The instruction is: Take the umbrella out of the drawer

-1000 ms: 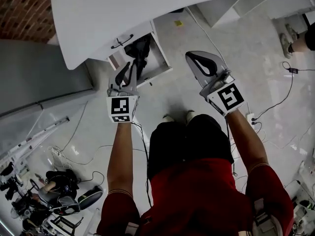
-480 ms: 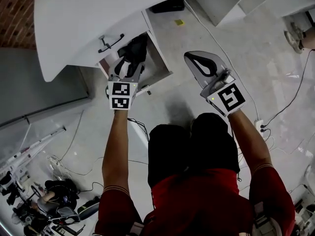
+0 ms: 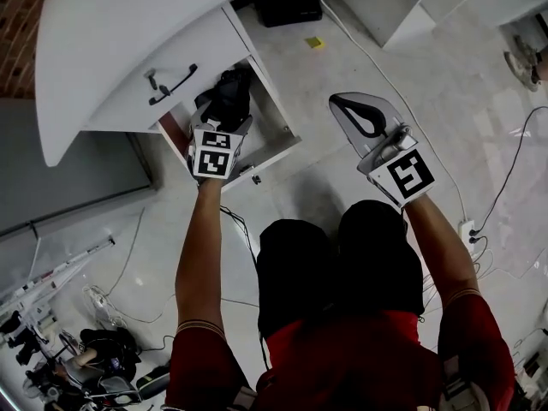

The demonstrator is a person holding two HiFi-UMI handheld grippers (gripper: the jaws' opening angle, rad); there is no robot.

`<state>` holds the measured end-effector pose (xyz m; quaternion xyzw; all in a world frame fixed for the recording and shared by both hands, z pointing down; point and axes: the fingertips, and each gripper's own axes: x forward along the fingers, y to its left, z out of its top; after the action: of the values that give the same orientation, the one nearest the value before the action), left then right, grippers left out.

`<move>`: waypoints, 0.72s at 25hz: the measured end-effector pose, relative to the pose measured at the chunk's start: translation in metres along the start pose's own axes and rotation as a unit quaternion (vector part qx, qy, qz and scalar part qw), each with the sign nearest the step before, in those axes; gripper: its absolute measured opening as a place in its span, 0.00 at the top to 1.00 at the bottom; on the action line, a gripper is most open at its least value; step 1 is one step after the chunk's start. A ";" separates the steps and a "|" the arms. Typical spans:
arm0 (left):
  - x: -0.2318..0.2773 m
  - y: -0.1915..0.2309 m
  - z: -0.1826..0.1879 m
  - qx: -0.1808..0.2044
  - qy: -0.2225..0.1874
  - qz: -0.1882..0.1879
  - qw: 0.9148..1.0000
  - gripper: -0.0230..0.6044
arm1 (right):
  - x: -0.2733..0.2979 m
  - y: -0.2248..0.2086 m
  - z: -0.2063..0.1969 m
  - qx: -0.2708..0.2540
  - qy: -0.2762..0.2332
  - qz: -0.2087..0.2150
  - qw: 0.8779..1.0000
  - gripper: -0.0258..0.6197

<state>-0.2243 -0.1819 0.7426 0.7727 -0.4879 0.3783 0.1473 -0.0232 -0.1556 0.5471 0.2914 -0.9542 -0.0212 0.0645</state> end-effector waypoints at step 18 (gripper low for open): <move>0.081 0.027 -0.048 -0.005 0.074 0.037 0.997 0.34 | -0.016 -0.009 -0.078 -0.028 -0.014 -0.023 0.999 0.94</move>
<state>-0.2491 -0.2187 0.8300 0.7236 -0.5056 0.4370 0.1726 0.0055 -0.1548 0.6221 0.3112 -0.9470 -0.0538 0.0586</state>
